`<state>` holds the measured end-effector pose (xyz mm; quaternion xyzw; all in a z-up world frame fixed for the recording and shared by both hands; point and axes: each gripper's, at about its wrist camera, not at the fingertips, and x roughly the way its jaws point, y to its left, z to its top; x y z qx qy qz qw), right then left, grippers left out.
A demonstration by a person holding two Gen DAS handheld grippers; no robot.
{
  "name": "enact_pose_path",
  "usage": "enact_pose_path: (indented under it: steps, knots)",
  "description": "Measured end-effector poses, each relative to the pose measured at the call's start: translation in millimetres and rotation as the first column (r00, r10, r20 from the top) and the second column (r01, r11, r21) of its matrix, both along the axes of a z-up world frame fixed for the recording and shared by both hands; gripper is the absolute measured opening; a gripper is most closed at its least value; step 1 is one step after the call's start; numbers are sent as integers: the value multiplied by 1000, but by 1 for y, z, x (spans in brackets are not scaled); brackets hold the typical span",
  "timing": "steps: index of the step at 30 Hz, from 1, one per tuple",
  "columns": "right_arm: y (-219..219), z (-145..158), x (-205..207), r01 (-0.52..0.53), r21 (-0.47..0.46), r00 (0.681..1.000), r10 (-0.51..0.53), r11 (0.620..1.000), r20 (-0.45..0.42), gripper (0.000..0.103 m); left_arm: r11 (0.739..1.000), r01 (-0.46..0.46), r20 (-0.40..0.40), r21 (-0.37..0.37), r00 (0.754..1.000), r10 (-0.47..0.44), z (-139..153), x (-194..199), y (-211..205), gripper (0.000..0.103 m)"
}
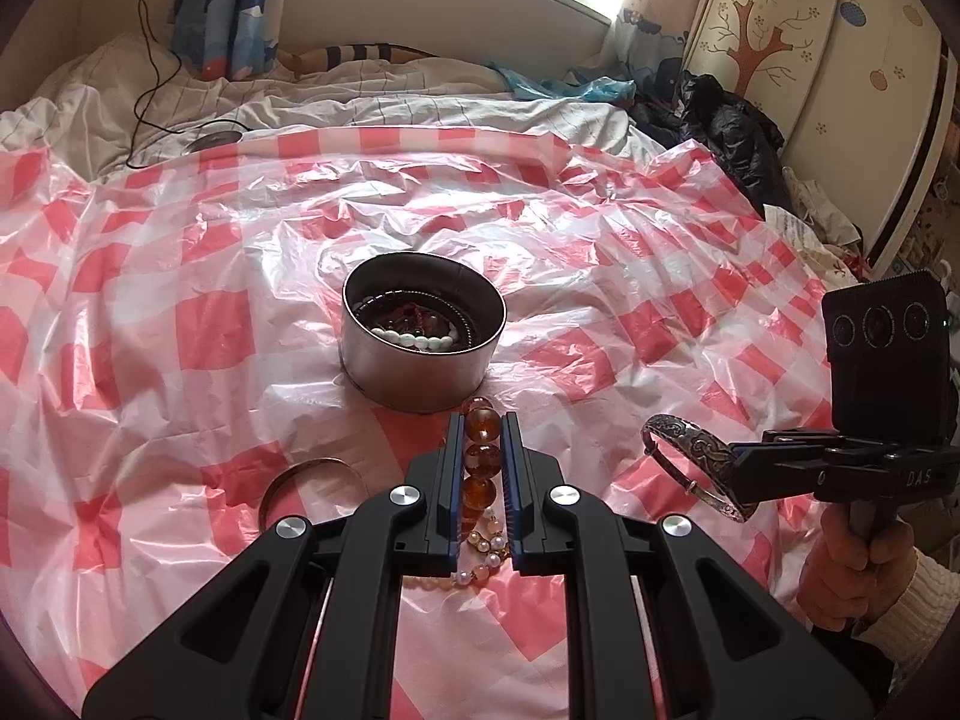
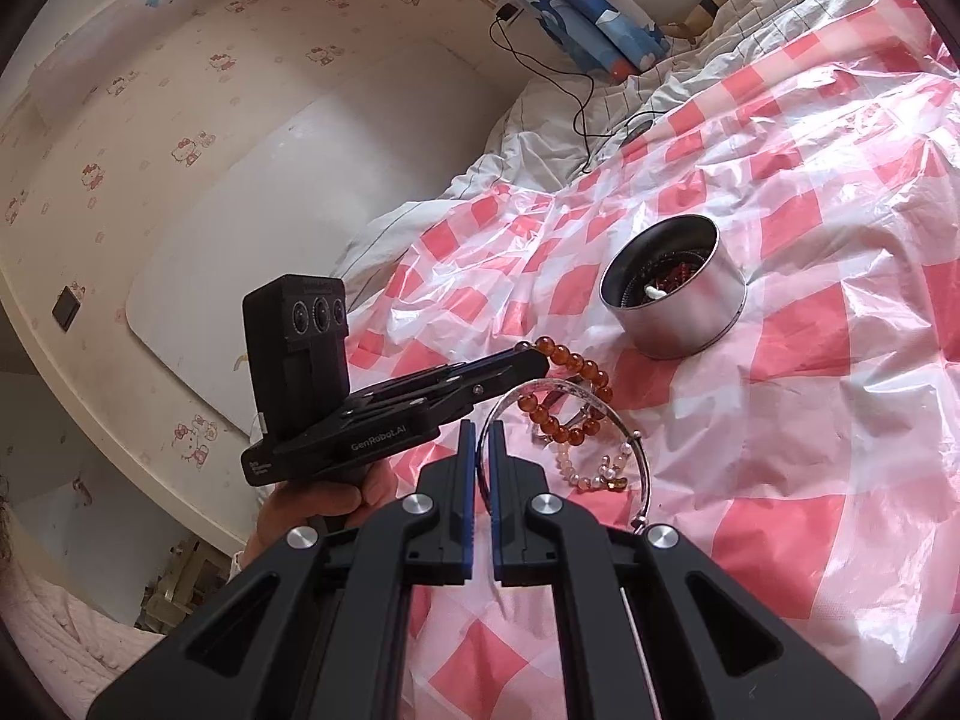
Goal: Organize jewelry
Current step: 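Carry the amber bracelet over the silver tin and open the left tool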
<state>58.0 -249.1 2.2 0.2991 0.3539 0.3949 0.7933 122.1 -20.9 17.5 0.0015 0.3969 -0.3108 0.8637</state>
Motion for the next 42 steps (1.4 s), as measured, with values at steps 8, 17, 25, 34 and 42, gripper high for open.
enact_pose_path:
  steps: [8, 17, 25, 34, 42]
  knots:
    - [1, -7, 4, -1, -3, 1000, 1, 1000, -24, 5, 998, -25, 45, 59, 999, 22, 3, -1, -4, 10]
    - [-1, 7, 17, -2, 13, 1000, 2, 1000, 0, 5, 999, -15, 41, -47, 999, 17, 19, 4, 2, 10]
    - [-10, 30, 67, 27, 34, 999, -28, 999, 45, 5, 988, 11, 76, -156, 997, 1, 64, 27, -8, 10]
    - [-30, 16, 91, 87, 45, 996, -87, 995, -2, 5, 951, -32, -70, -308, 997, 11, 18, 100, -23, 10]
    - [-23, 11, 123, 96, 0, 995, -96, 995, -13, 5, 983, -180, -139, -21, 975, 176, -30, 125, -20, 15]
